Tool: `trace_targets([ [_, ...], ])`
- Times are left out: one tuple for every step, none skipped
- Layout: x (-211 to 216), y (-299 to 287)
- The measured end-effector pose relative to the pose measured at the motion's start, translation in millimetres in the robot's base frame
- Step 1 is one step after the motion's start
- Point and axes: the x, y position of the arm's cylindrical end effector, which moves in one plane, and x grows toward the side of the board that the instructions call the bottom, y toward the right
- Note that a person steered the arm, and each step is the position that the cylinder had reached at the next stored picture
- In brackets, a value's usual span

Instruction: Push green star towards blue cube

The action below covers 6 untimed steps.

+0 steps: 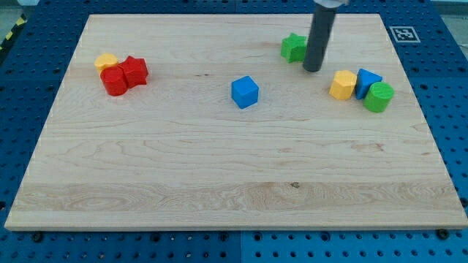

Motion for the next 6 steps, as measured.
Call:
trace_targets([
  [-3,41],
  [-33,50],
  [-60,34],
  [-72,7],
  [-67,-17],
  [-53,-47],
])
